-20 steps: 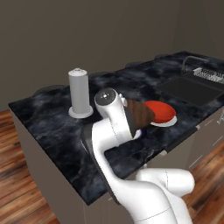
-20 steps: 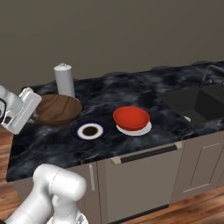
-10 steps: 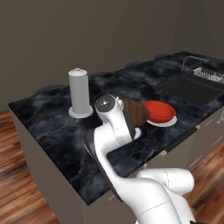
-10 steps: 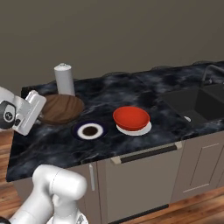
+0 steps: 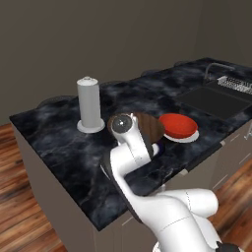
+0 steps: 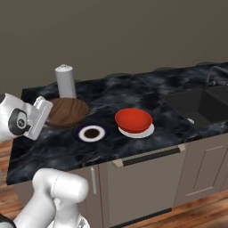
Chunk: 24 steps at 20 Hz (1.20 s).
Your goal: Move the bowls from the cabinet to the plates on the dining table.
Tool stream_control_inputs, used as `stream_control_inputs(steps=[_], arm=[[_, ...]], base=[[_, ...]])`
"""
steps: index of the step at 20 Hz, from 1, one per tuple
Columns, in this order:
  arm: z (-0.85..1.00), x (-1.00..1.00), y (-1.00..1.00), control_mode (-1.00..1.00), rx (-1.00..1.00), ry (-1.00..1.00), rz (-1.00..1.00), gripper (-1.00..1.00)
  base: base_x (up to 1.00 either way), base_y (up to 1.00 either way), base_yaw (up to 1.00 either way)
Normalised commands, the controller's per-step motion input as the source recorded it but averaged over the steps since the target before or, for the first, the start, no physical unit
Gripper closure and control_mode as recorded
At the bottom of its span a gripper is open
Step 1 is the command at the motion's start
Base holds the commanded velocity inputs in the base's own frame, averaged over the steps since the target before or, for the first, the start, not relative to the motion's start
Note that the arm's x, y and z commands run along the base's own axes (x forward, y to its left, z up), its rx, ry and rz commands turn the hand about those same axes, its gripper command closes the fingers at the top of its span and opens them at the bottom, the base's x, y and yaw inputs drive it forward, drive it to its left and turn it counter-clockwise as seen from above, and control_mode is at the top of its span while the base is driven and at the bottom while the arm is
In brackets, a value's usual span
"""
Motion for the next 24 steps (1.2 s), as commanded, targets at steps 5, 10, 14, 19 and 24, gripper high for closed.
stream_control_inputs(steps=[5,10,14,19,24], arm=[[-0.28,0.24,-0.08,-1.0,0.01,-0.01,0.0,1.0],[-0.26,0.18,-0.08,-1.0,0.0,-0.01,-0.01,1.0],[-0.17,0.15,-0.03,-1.0,0.0,-0.04,-0.02,1.0],[-0.16,0.14,-0.01,-1.0,0.0,-0.07,-0.01,1.0],[-0.14,0.12,-0.12,-1.0,0.0,-0.06,-0.01,1.0]], base=[[0.0,0.0,0.0],[0.0,0.0,0.0],[0.0,0.0,0.0],[0.0,0.0,0.0],[0.0,0.0,0.0]])
